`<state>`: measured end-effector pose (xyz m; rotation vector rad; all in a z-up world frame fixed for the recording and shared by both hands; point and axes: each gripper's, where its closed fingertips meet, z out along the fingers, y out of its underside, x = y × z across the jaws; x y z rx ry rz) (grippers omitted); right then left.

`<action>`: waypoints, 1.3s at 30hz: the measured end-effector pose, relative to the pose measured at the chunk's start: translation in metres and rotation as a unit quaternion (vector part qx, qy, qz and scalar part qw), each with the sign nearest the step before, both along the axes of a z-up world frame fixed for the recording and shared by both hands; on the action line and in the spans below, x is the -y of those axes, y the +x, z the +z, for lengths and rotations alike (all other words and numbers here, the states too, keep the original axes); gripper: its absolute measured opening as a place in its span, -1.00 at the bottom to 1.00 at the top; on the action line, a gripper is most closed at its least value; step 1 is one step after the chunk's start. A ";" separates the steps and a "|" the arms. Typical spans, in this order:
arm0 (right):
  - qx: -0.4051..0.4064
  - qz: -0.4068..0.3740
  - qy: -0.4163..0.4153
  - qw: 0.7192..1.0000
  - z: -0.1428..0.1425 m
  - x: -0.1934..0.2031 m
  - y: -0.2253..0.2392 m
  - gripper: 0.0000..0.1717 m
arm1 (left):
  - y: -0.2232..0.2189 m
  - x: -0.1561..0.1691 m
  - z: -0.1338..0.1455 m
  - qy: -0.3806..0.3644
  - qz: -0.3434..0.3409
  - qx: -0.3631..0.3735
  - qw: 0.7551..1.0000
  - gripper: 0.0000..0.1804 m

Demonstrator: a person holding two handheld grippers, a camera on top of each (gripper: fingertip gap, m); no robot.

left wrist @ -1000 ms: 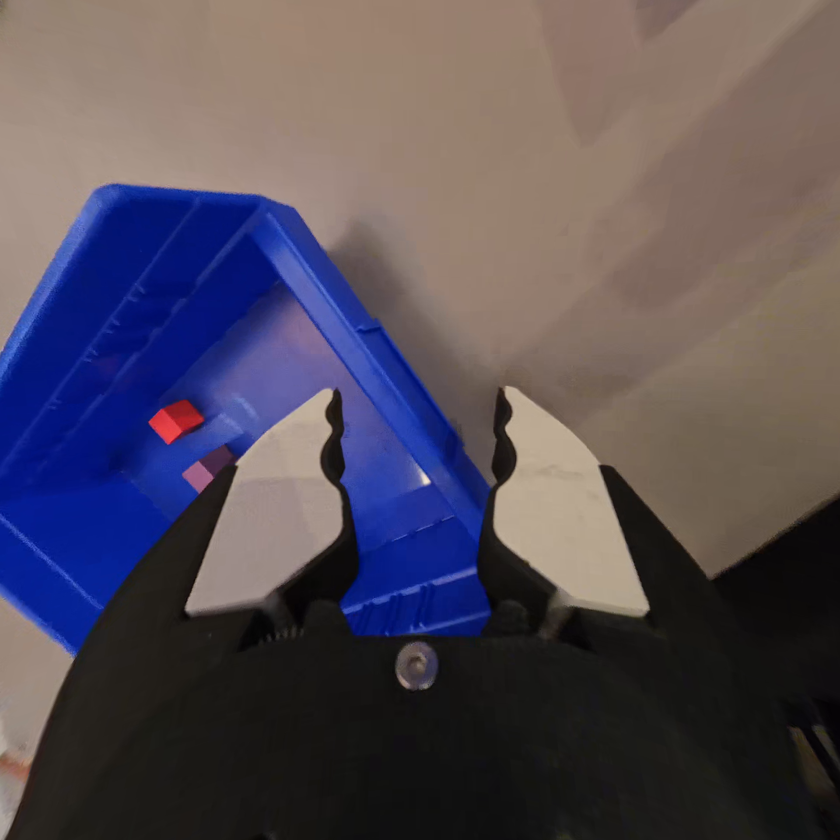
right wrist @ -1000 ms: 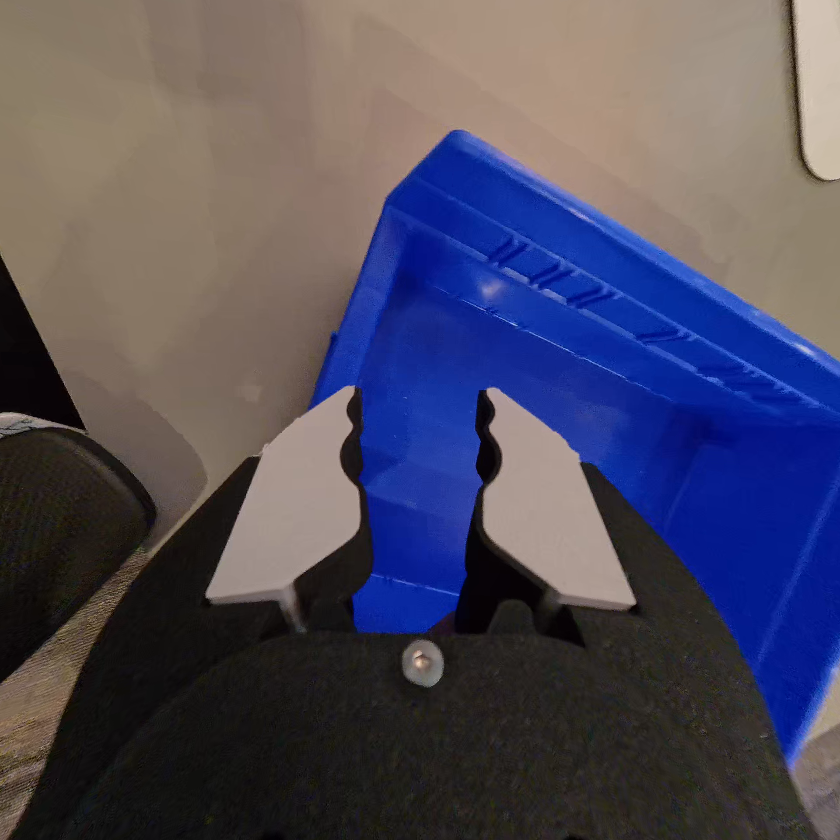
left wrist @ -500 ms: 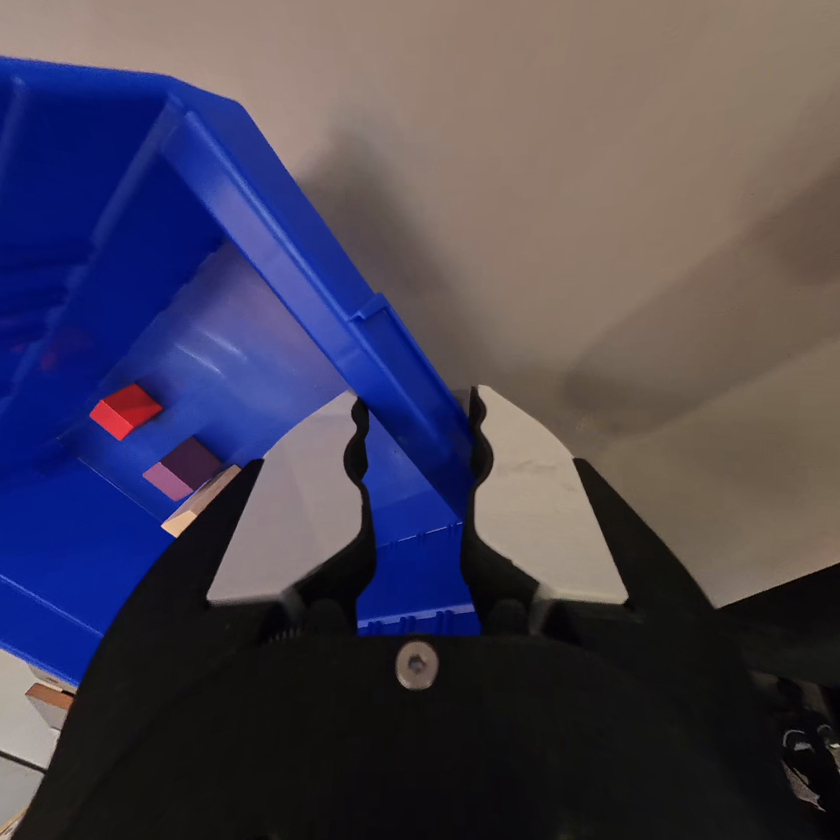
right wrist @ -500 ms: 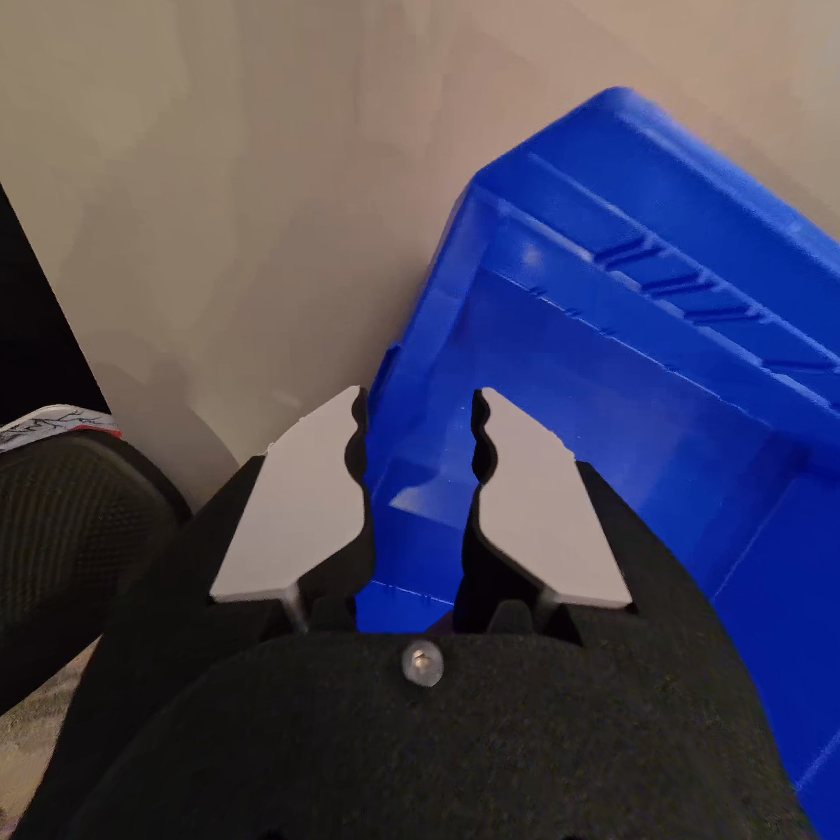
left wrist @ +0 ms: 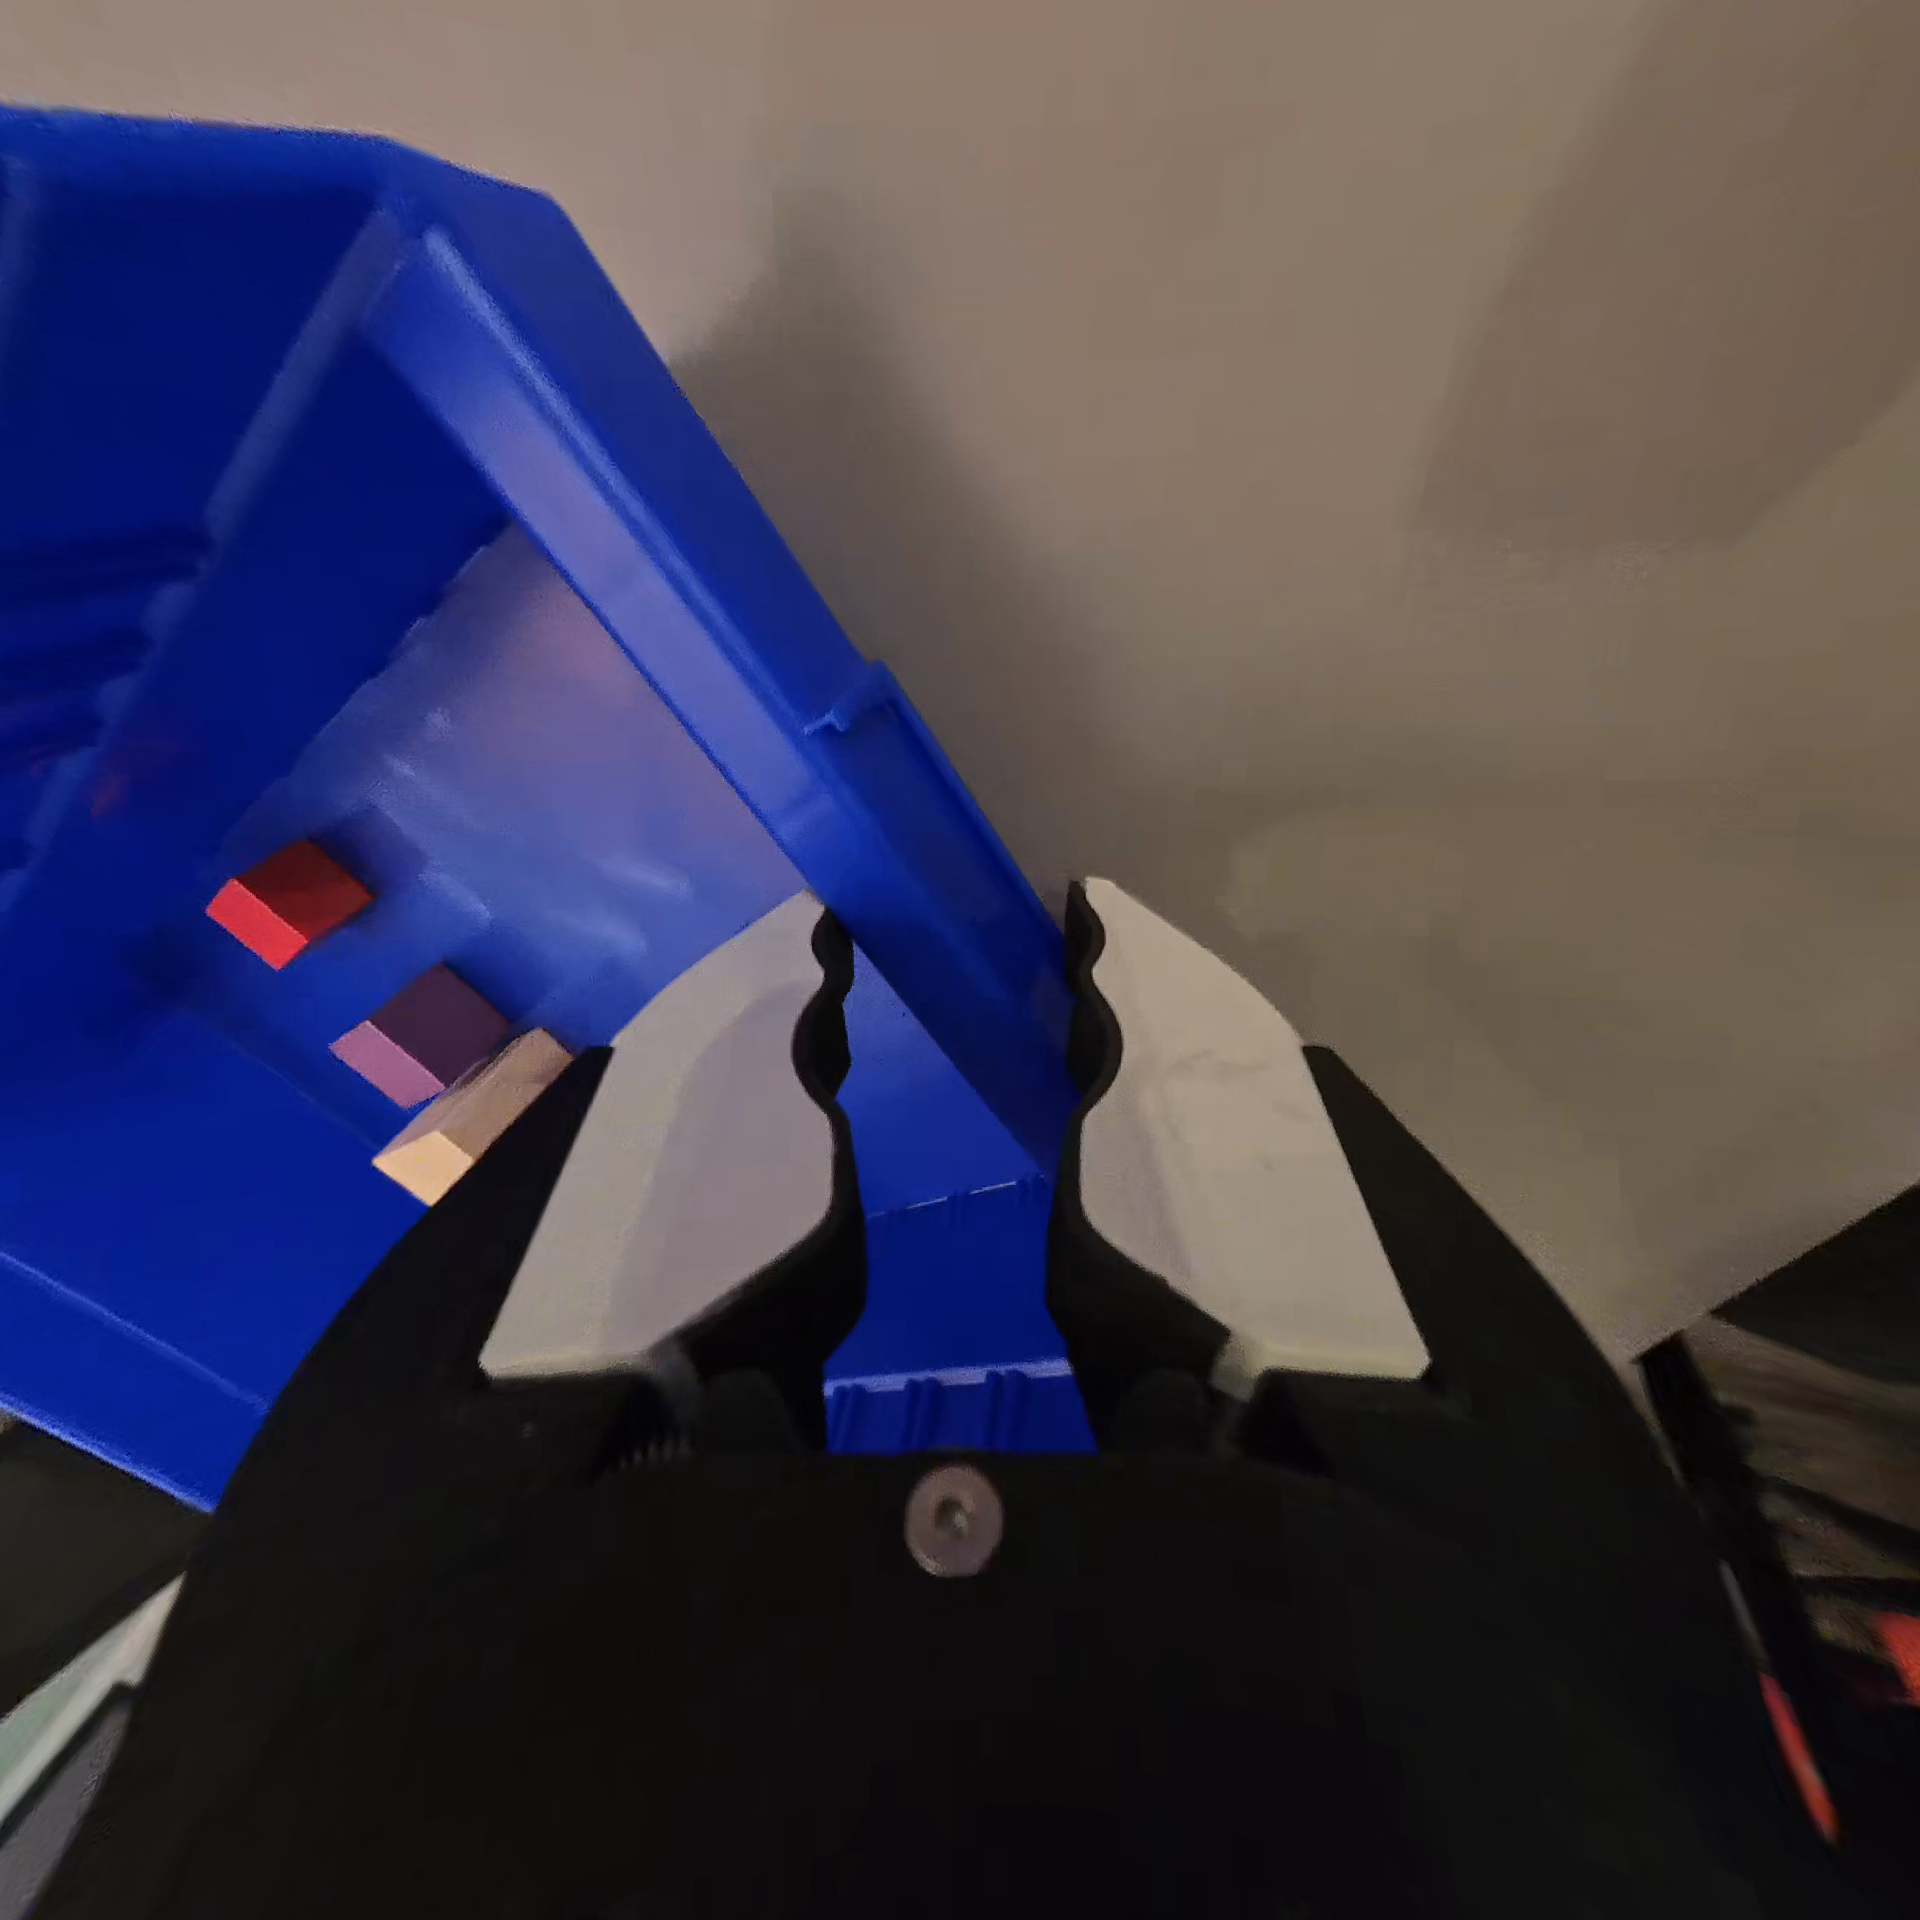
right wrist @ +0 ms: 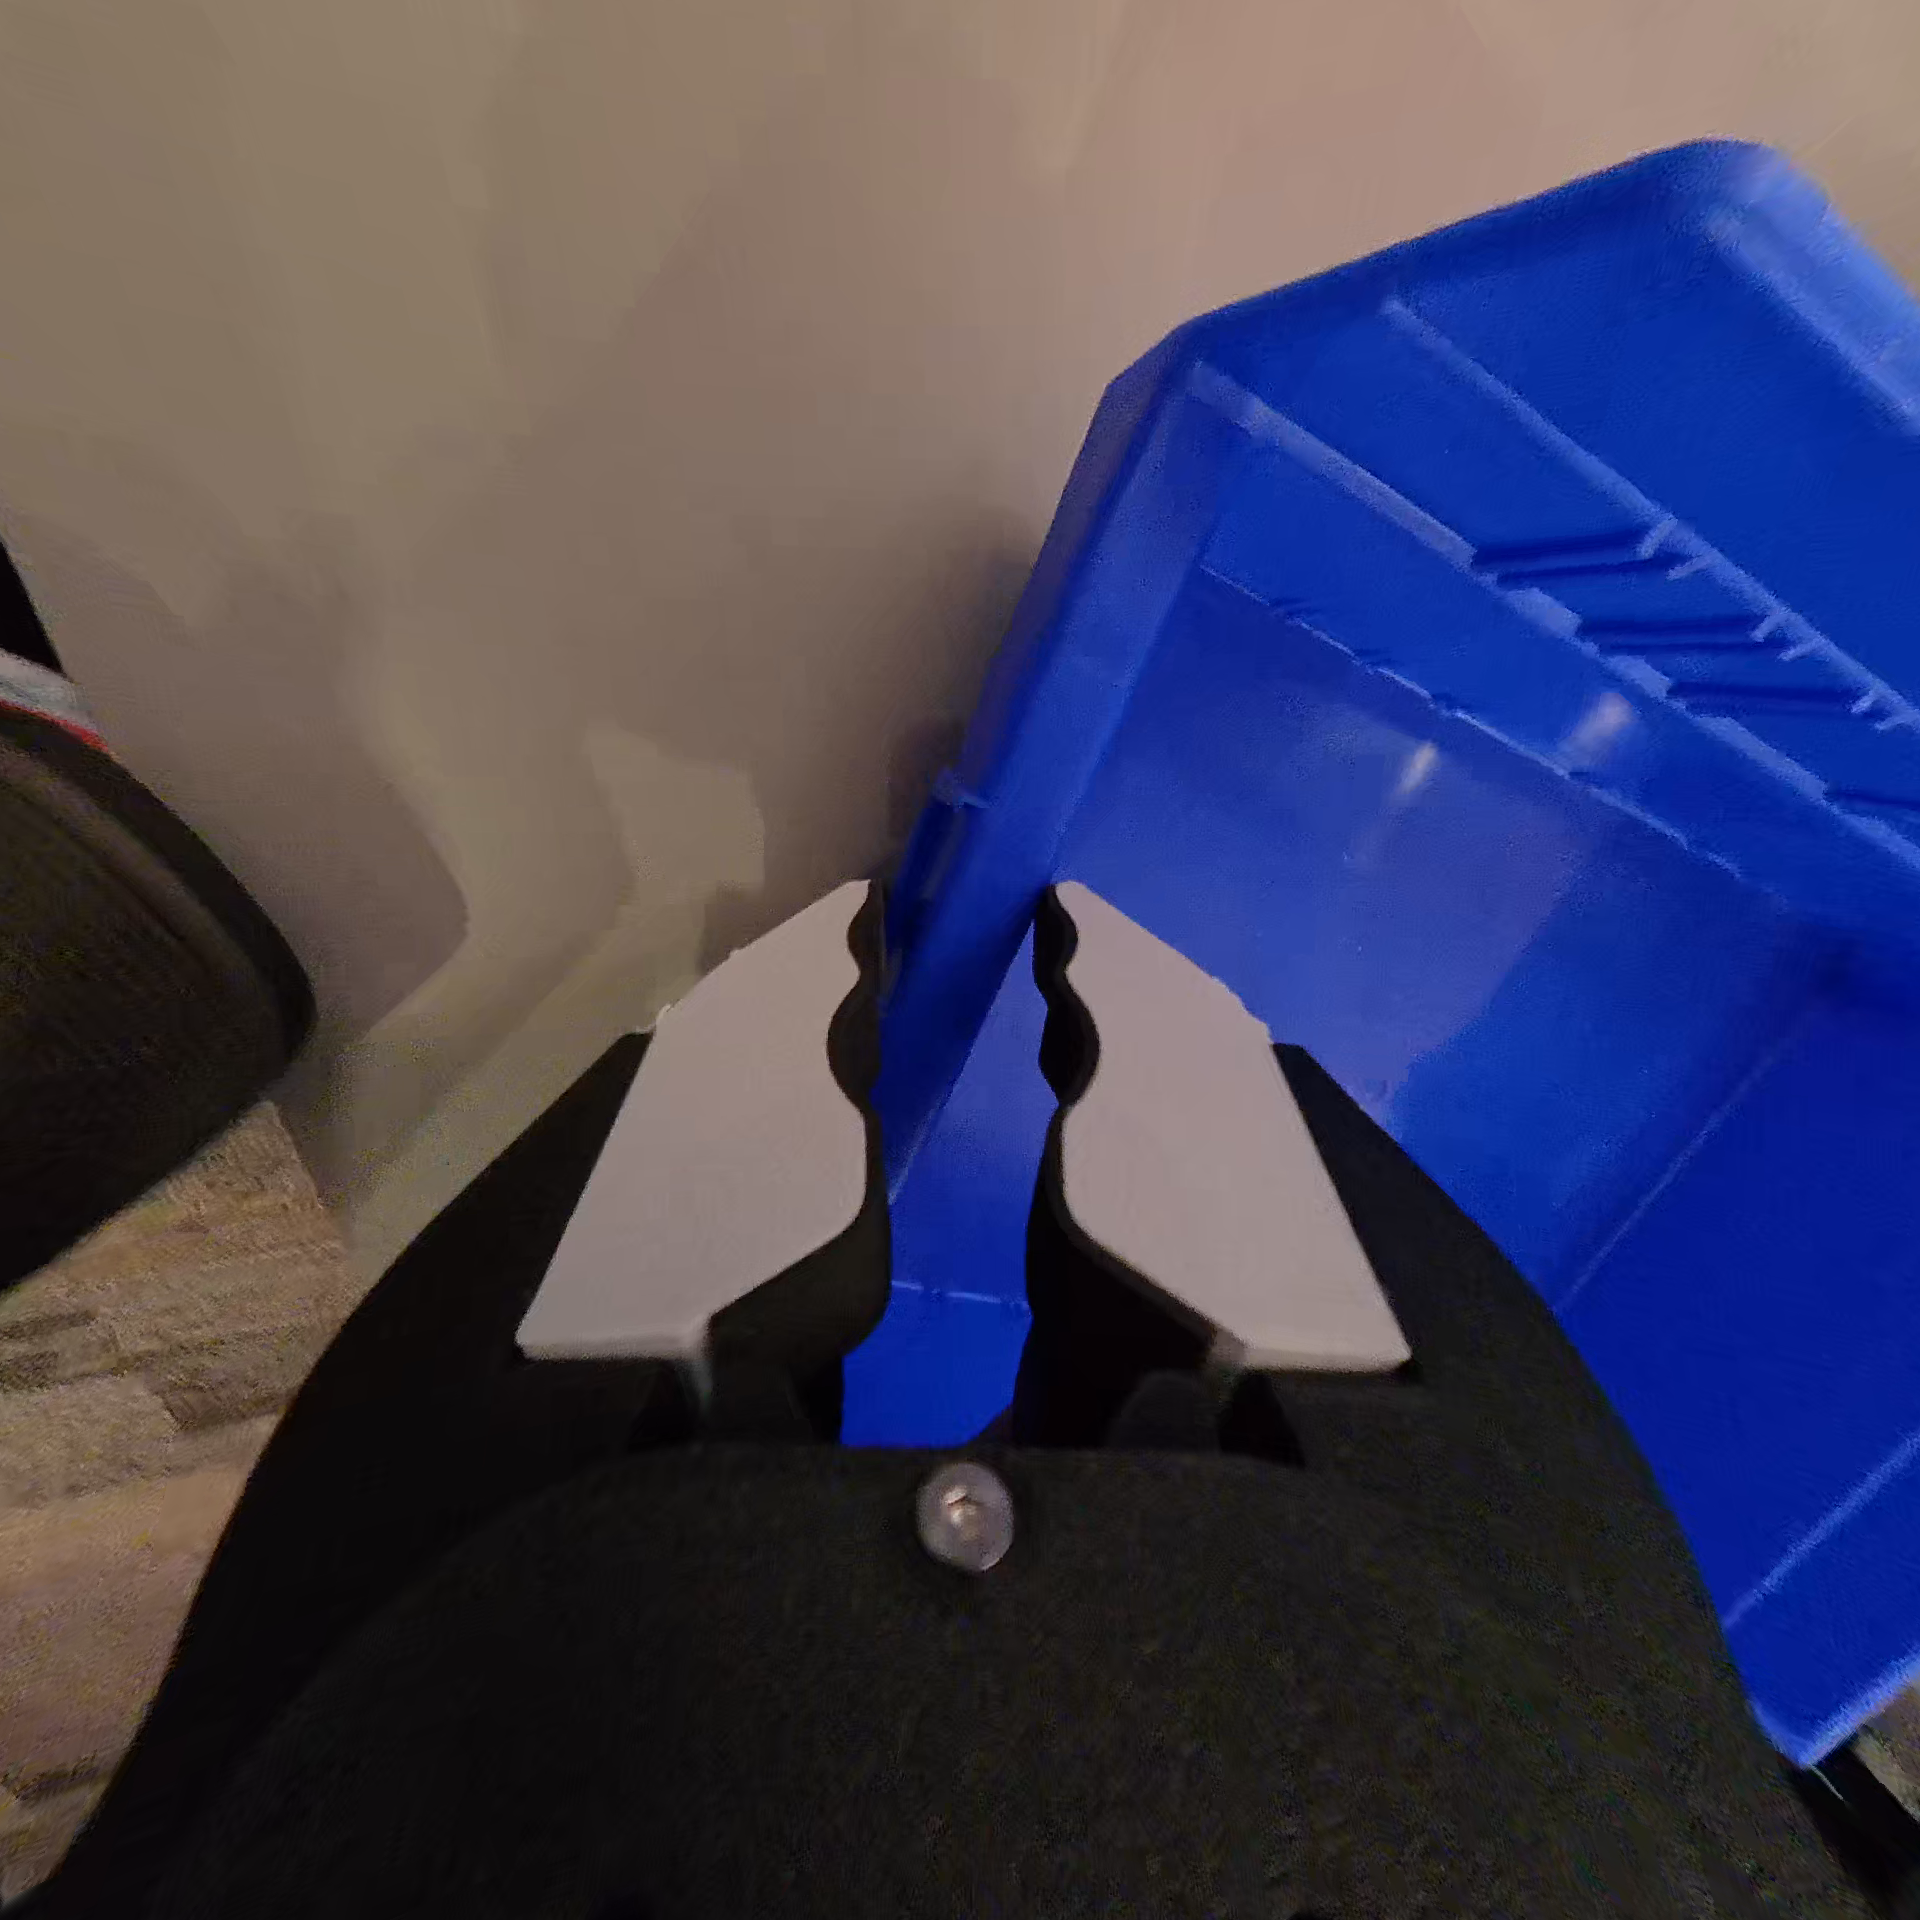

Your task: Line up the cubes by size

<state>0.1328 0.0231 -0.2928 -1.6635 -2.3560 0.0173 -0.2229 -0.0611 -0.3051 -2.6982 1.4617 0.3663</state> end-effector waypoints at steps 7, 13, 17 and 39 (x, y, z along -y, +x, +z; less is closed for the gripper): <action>0.067 0.022 0.076 0.995 0.001 -0.039 0.043 -0.71 | -0.030 0.029 0.000 -0.026 -0.063 -0.057 0.996 -0.62; 0.059 0.011 0.112 0.992 0.003 -0.055 0.057 -0.63 | -0.044 0.042 0.000 -0.005 -0.039 -0.044 0.998 -0.66; 0.047 0.028 0.110 0.992 0.000 -0.051 0.059 -0.59 | -0.040 0.042 0.001 0.032 -0.001 -0.027 0.999 -0.59; 0.027 0.008 0.103 0.994 -0.004 -0.121 0.068 -0.69 | -0.133 0.011 -0.001 0.011 -0.045 -0.111 0.993 -0.70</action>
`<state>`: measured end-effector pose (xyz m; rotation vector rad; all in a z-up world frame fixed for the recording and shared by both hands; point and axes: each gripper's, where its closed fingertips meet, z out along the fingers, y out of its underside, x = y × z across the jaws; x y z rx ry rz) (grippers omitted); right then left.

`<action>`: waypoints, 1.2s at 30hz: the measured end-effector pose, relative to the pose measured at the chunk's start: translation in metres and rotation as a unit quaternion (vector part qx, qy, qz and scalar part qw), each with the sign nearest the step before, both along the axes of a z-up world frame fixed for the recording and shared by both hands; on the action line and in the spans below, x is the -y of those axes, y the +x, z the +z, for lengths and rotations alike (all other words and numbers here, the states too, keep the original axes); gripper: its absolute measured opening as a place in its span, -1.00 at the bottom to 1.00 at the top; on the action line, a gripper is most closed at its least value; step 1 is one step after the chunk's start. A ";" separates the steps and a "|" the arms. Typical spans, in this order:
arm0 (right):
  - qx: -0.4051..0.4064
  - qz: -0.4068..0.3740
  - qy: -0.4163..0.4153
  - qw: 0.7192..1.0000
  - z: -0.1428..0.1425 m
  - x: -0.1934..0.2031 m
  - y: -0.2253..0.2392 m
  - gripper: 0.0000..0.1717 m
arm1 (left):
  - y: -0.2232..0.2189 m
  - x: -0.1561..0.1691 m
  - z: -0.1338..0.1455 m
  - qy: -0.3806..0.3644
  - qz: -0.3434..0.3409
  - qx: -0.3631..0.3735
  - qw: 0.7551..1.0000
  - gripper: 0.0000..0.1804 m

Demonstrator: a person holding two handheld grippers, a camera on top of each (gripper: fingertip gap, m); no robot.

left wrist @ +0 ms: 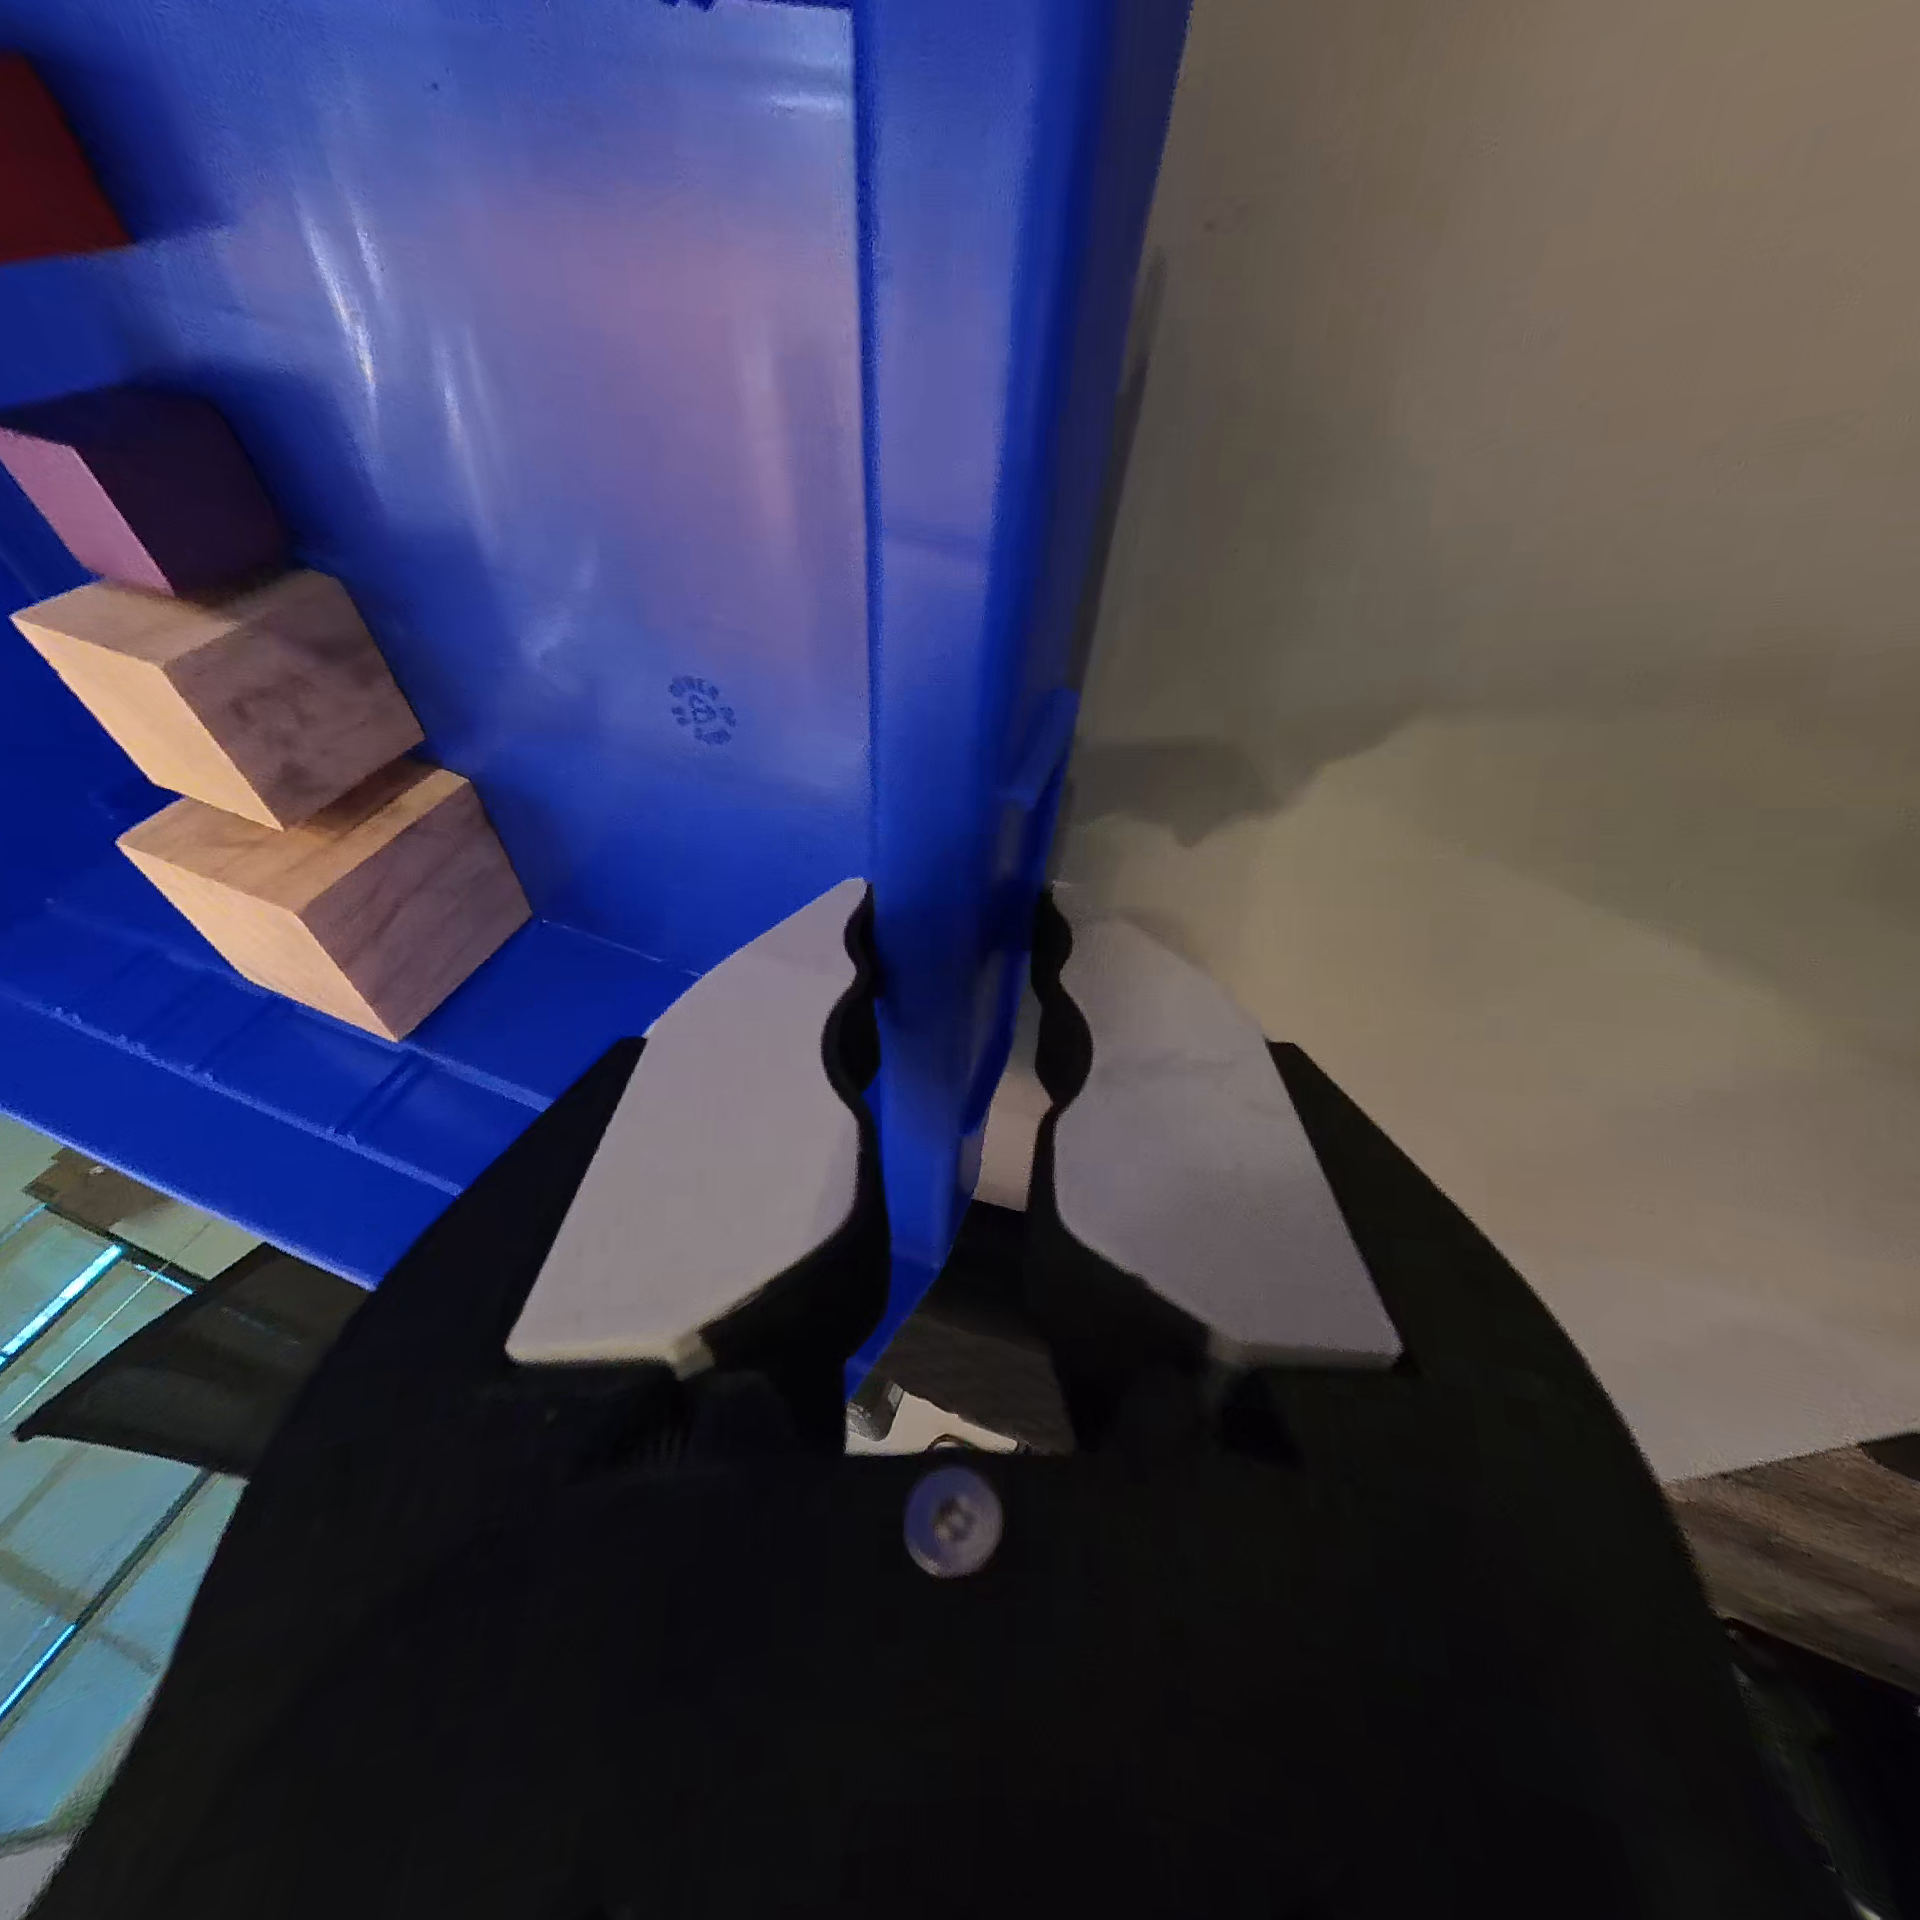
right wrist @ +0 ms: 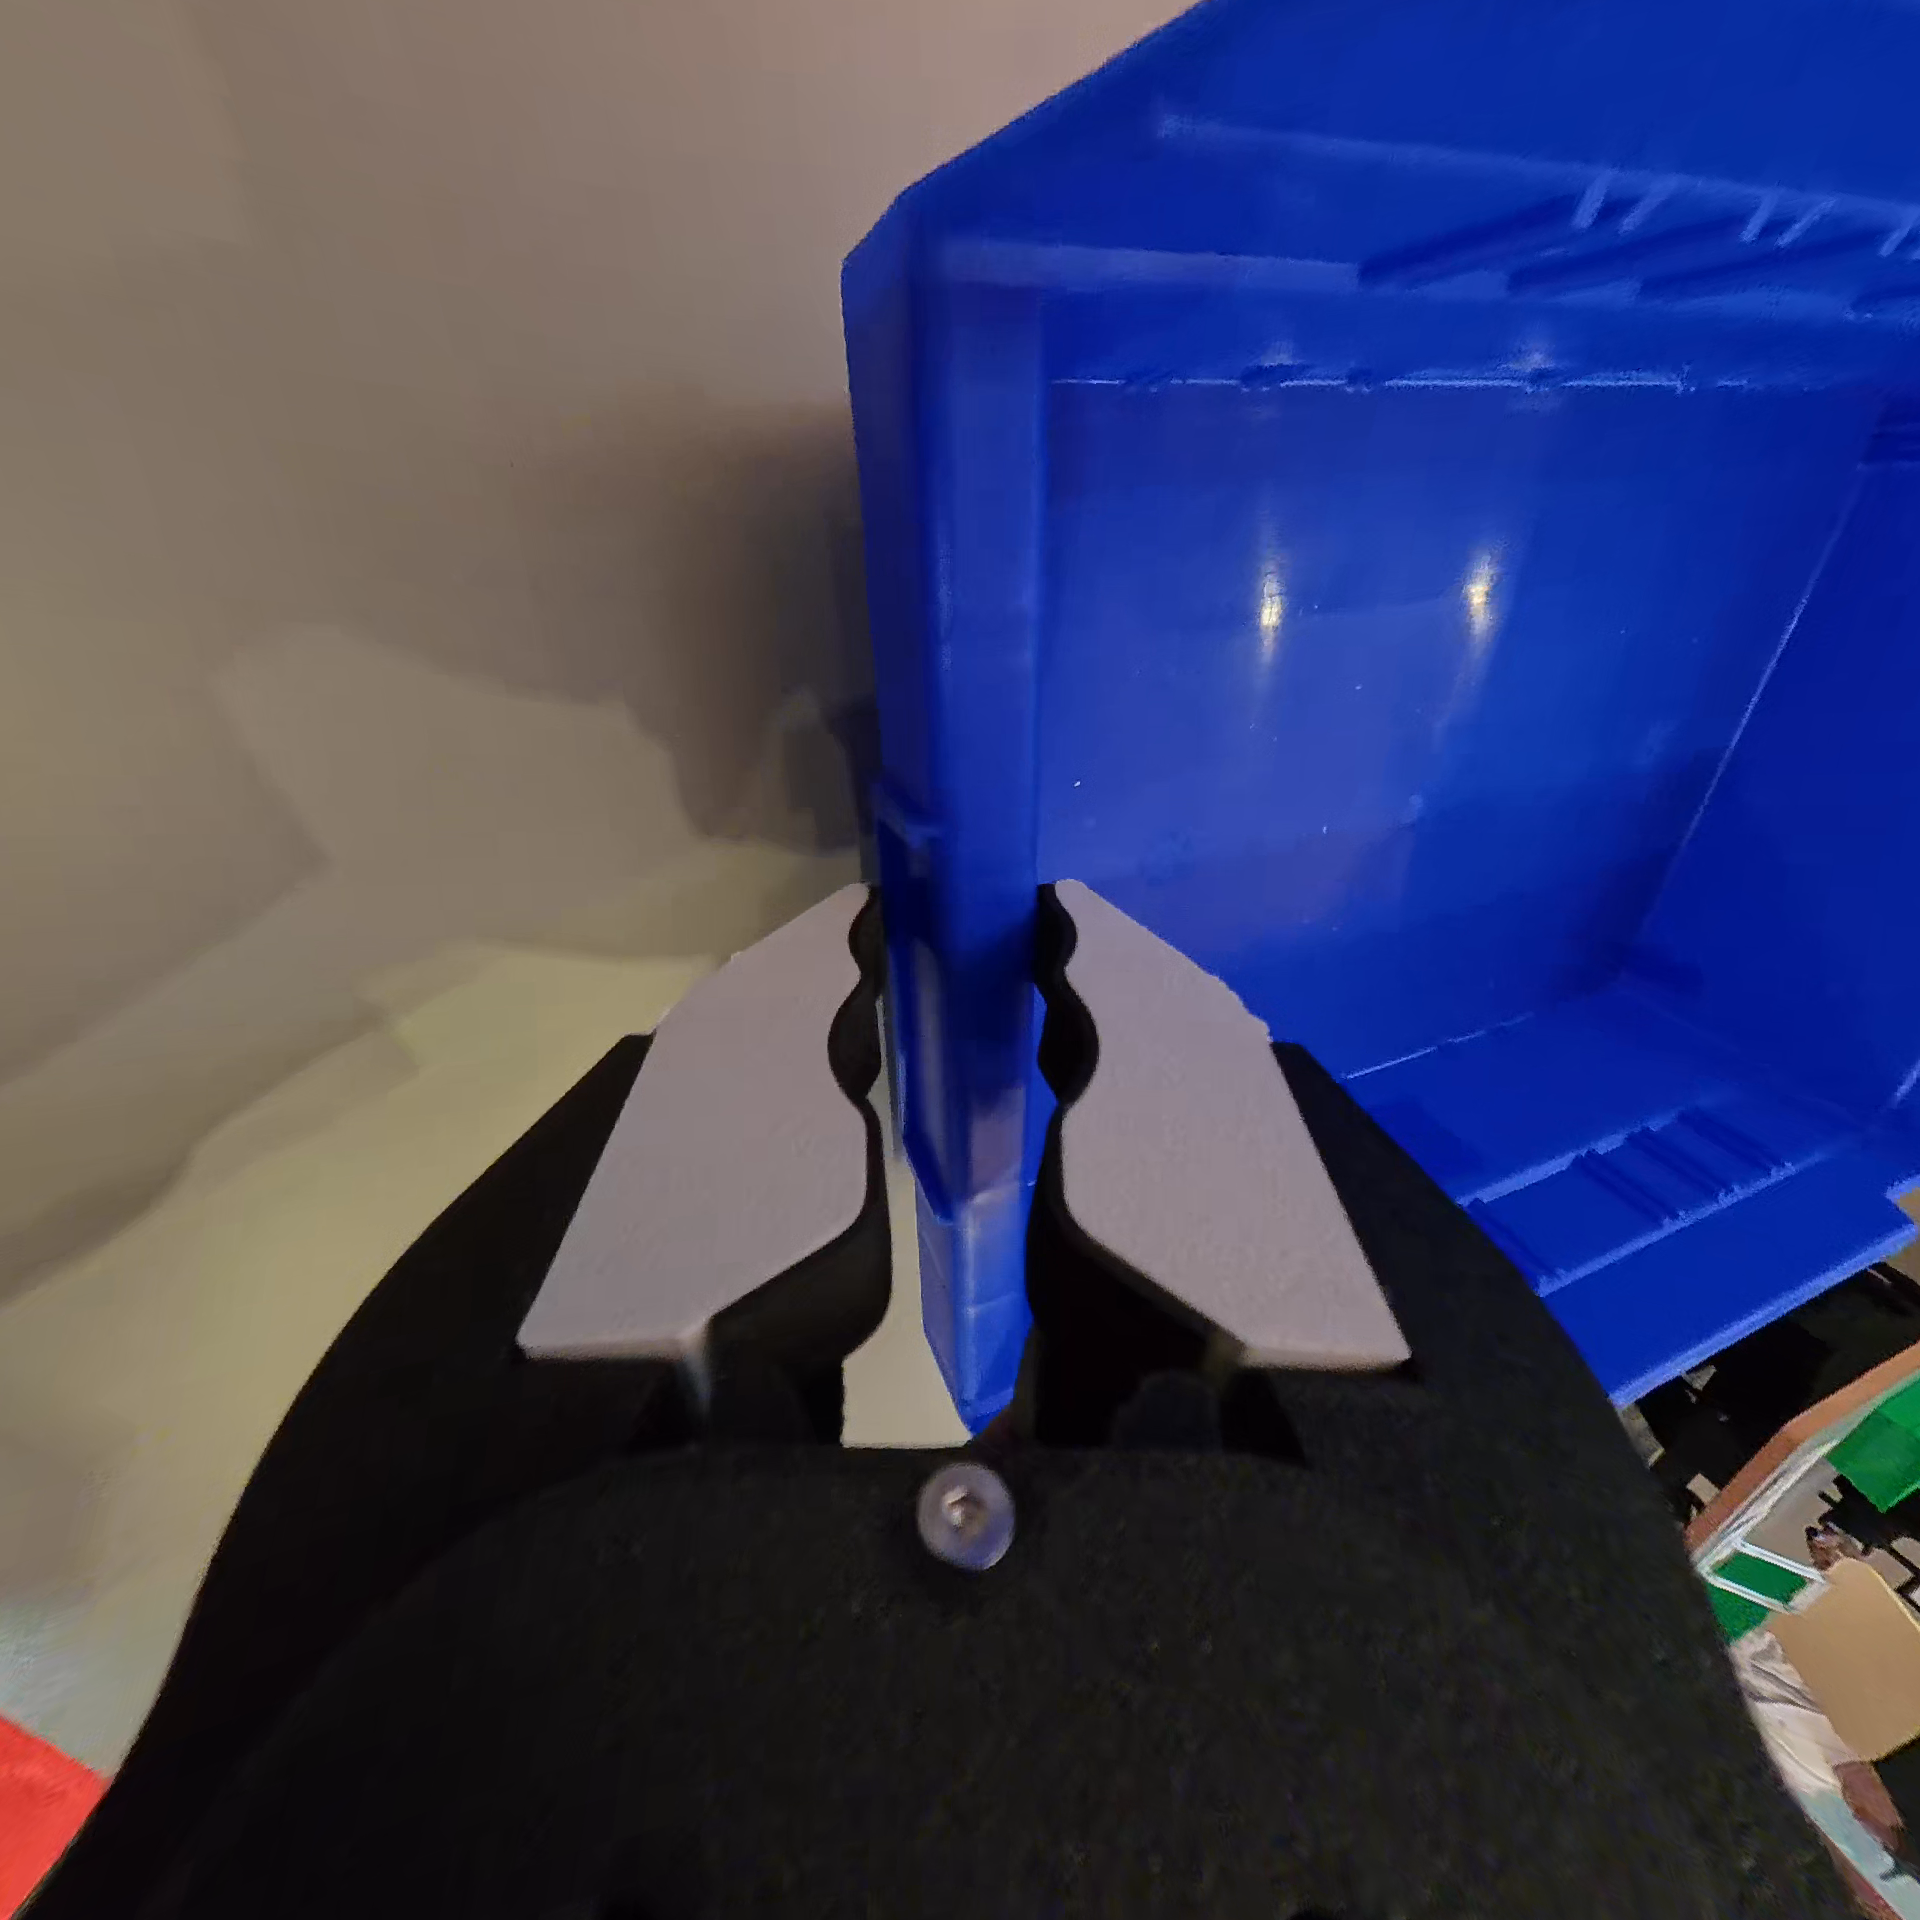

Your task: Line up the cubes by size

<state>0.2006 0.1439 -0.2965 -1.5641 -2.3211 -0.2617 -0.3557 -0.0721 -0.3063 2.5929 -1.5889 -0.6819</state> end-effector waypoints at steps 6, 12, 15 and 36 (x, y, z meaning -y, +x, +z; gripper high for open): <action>0.000 -0.019 0.000 1.000 0.000 -0.039 0.010 -0.69 | -0.015 -0.016 0.000 0.000 0.002 0.002 1.000 -0.71; 0.000 -0.021 0.002 1.000 0.000 -0.068 0.012 -0.69 | -0.036 -0.030 -0.001 -0.002 0.010 -0.003 1.000 -0.71; 0.000 -0.016 0.003 1.000 -0.001 -0.078 0.013 -0.69 | -0.046 -0.036 0.000 -0.006 0.008 -0.009 1.000 -0.71; 0.009 -0.007 -0.001 1.000 -0.001 -0.118 0.013 -0.69 | -0.074 -0.054 -0.001 -0.013 0.016 -0.009 1.000 -0.71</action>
